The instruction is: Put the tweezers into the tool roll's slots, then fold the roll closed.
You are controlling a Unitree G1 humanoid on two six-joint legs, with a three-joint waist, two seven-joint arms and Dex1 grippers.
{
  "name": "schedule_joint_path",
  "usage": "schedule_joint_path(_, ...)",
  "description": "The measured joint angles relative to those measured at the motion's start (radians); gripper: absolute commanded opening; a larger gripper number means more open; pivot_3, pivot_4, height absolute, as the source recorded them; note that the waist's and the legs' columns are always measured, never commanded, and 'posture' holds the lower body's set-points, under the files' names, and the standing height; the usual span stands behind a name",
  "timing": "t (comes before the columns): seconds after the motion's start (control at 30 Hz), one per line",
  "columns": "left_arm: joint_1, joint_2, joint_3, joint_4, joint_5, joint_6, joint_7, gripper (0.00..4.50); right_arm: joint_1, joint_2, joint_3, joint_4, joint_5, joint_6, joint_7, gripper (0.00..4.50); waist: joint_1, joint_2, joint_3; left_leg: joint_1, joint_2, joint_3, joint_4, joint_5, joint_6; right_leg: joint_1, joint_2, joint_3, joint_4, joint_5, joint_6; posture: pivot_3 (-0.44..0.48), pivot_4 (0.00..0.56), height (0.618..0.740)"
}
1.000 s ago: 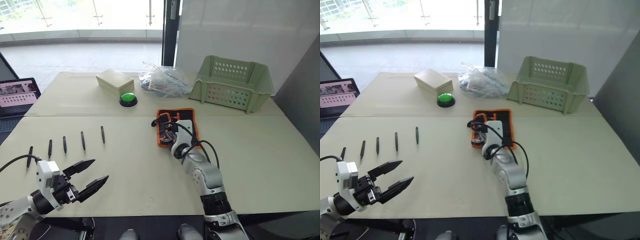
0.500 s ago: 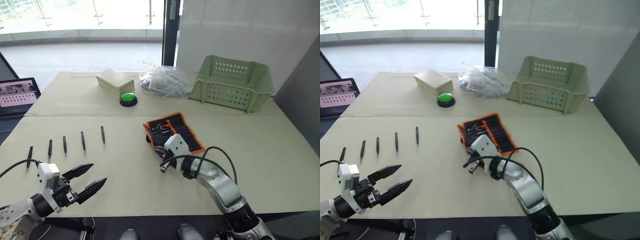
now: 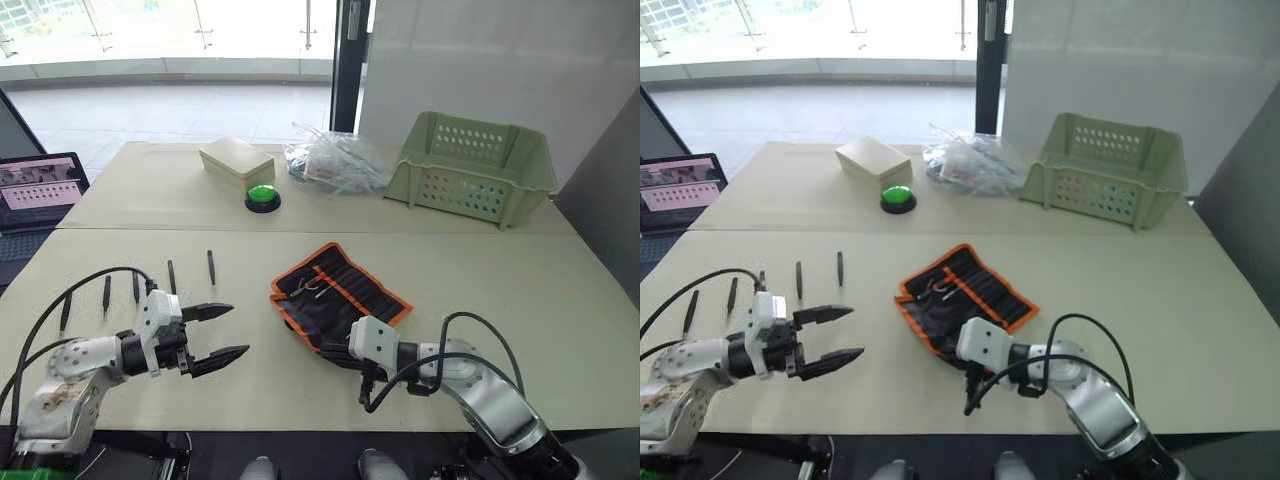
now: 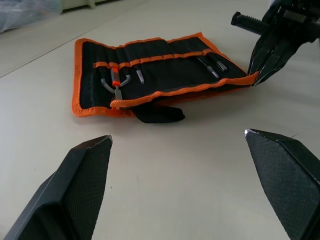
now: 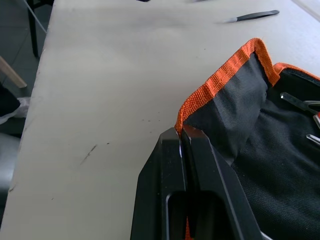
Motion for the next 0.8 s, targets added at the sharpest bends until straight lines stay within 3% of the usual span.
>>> schedule_joint_path(0.2, -0.395, -0.044, -0.187, 0.350, 0.170, -0.267, -0.211, 4.50, 0.021, -0.030, -0.011, -0.050, -0.002, 0.010, 0.018, 0.01, 0.003, -0.001, 0.000, -0.002, -0.001, -0.001, 0.001, 0.000, 0.000, 0.000, 0.000, -0.001, 0.000, 0.000, 0.000, 0.000, 0.150, 0.713)
schedule_joint_path(0.33, -0.525, -0.097, -0.280, 0.523, 0.235, -0.421, -0.298, 4.50, 0.037, -0.028, -0.010, -0.070, -0.005, 0.024, 0.007, 0.01, -0.008, -0.001, 0.000, -0.002, -0.001, -0.001, 0.001, 0.000, 0.000, -0.001, 0.000, 0.000, 0.000, 0.000, 0.000, 0.000, 0.150, 0.713)
schedule_joint_path(0.53, -0.596, -0.100, -0.388, 0.709, 0.271, -0.591, -0.322, 2.63, 0.048, -0.020, -0.010, -0.094, -0.021, 0.050, -0.024, 0.00, -0.006, -0.001, 0.001, -0.002, -0.001, -0.002, 0.001, 0.000, 0.001, -0.001, 0.000, -0.001, 0.000, 0.000, 0.000, 0.000, 0.150, 0.713)
schedule_joint_path(0.8, -0.632, -0.140, -0.416, 0.791, 0.277, -0.677, -0.322, 0.03, 0.076, -0.022, -0.012, -0.125, -0.023, 0.075, -0.050, 0.00, -0.003, -0.001, 0.001, -0.002, -0.001, -0.002, 0.002, 0.000, 0.001, 0.000, 0.000, -0.001, 0.001, 0.000, 0.000, 0.000, 0.150, 0.713)
